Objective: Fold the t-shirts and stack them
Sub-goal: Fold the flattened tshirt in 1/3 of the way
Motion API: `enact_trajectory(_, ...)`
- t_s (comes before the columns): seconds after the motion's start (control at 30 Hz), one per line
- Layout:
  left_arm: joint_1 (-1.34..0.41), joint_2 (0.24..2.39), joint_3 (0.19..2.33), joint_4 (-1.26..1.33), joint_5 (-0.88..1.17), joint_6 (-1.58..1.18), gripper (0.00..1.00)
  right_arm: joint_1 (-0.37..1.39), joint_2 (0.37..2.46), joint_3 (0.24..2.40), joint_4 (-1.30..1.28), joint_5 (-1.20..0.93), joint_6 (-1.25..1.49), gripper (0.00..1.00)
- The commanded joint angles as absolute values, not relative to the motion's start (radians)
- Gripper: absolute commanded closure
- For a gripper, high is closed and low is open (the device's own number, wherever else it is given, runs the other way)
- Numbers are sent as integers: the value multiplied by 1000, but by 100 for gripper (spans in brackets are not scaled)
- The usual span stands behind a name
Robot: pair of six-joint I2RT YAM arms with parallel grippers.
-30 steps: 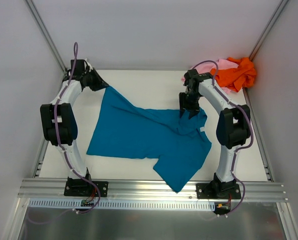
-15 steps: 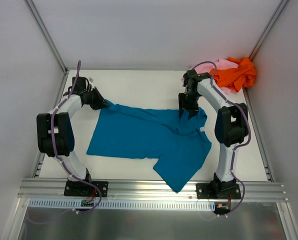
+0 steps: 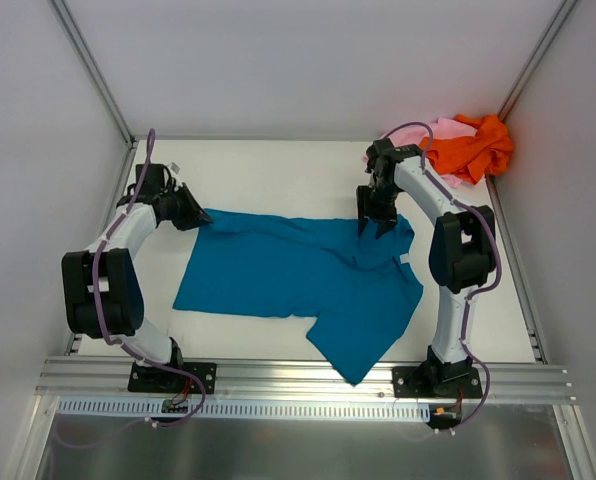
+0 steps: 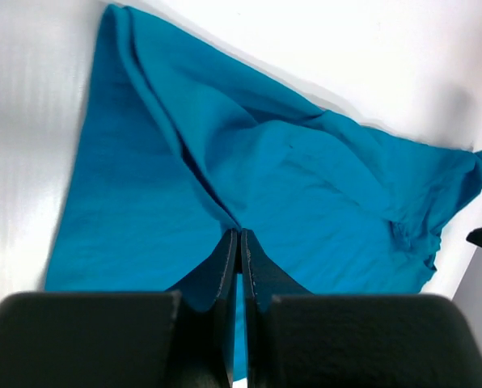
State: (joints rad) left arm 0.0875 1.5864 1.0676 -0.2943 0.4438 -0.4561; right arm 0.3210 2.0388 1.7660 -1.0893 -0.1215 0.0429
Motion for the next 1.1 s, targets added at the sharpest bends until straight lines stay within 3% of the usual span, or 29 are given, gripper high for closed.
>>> enact_trajectory(0.0,115,1525,1054,-318,417,-417,100,314,2033,1807,-1127,-141,35,48)
enact_trajectory(0.33,149,1463,957,-324,391,-393,100,314,2029,1804,-1132,-147,23,47)
enact_trajectory(0.37,147,1463,951,-321,393,-393,96,314,2028,1804,-1132,-146,23,47)
enact_trajectory(0.4,147,1469,940,-322,396,-391,64,314,2028,1805,-1132,-147,23,47)
enact_trajectory(0.47,149,1476,933,-328,393,-388,26,316,2026,1807,-1132,-149,23,47)
enact_trajectory(0.5,147,1474,922,-327,391,-388,2,316,2026,1807,-1132,-149,21,47)
enact_trajectory(1.07,147,1445,965,-325,387,-431,1,414,1994,1694,-1057,-227,72,51)
